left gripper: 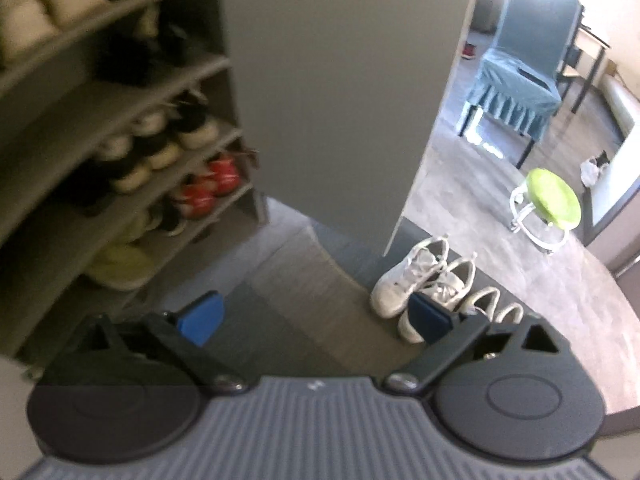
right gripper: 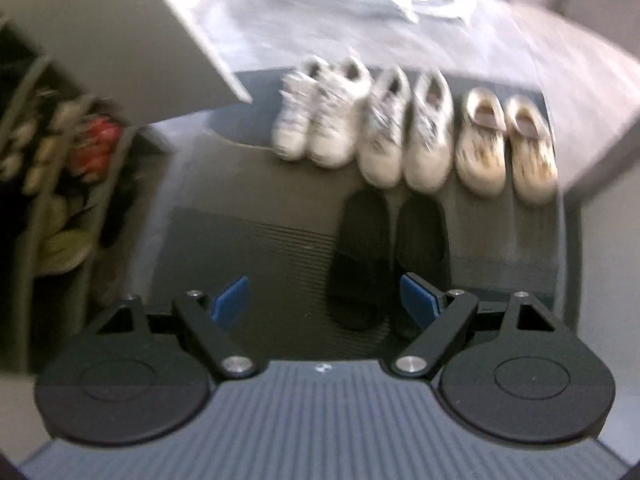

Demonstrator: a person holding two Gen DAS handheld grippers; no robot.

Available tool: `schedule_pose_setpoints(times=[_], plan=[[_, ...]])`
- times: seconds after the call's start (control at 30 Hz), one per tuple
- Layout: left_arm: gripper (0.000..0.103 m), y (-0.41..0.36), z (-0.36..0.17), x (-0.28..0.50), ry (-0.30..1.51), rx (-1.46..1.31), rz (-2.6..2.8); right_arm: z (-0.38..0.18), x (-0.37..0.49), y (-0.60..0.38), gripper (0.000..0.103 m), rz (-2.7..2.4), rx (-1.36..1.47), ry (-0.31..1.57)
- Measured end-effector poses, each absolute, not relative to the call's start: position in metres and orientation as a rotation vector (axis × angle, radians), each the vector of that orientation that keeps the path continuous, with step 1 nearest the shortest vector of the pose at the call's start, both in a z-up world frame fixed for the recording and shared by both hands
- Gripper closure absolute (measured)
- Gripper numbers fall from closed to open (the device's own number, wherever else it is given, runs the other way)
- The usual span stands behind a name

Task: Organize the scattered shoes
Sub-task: 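Lower the right tool over the black slides on the doormat, then grasp both black slides together by their heels with the right tool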

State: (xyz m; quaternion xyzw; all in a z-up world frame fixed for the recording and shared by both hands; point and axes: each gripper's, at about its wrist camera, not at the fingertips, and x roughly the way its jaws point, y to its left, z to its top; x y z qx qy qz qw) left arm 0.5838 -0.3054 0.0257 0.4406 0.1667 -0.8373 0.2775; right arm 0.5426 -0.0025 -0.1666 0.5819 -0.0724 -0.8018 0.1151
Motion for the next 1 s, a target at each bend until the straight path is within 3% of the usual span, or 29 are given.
schedule_pose_setpoints(times=[0.2, 0.4, 0.43, 0.47, 0.63, 0.73, 0.83, 1.0], plan=[[0.004, -0.269, -0.114, 0.540, 0.238, 1.095, -2.459, -0.349, 0.570, -0.014, 0.018, -2.458, 1.730, -0.137], [0.004, -0.247, -0.204, 0.523, 0.346, 1.171, -2.570, -0.466, 0.582, -0.019, 0.018, -2.600, 1.667, 0.070], [0.004, -0.247, -0.209, 0.518, 0.372, 1.202, -2.552, -0.478, 0.582, -0.019, 0.014, -2.622, 1.646, 0.079], [0.004, -0.244, -0.213, 0.511, 0.372, 1.235, -2.556, -0.490, 0.583, -0.019, 0.003, -2.644, 1.625, 0.088], [0.004, -0.231, -0.221, 0.497, 0.279, 1.265, -2.643, -0.516, 0.594, -0.020, 0.000, -2.705, 1.485, 0.051], [0.004, -0.237, -0.222, 0.494, 0.358, 1.293, -2.651, -0.520, 0.590, -0.023, 0.000, -2.784, 1.431, 0.017], [0.004, -0.244, -0.214, 0.491, 0.432, 1.280, -2.653, -0.513, 0.580, -0.031, 0.000, -2.819, 1.565, -0.044], [0.004, -0.254, -0.201, 0.492, 0.476, 1.228, -2.685, -0.479, 0.575, -0.041, 0.000, -2.940, 1.507, 0.139]])
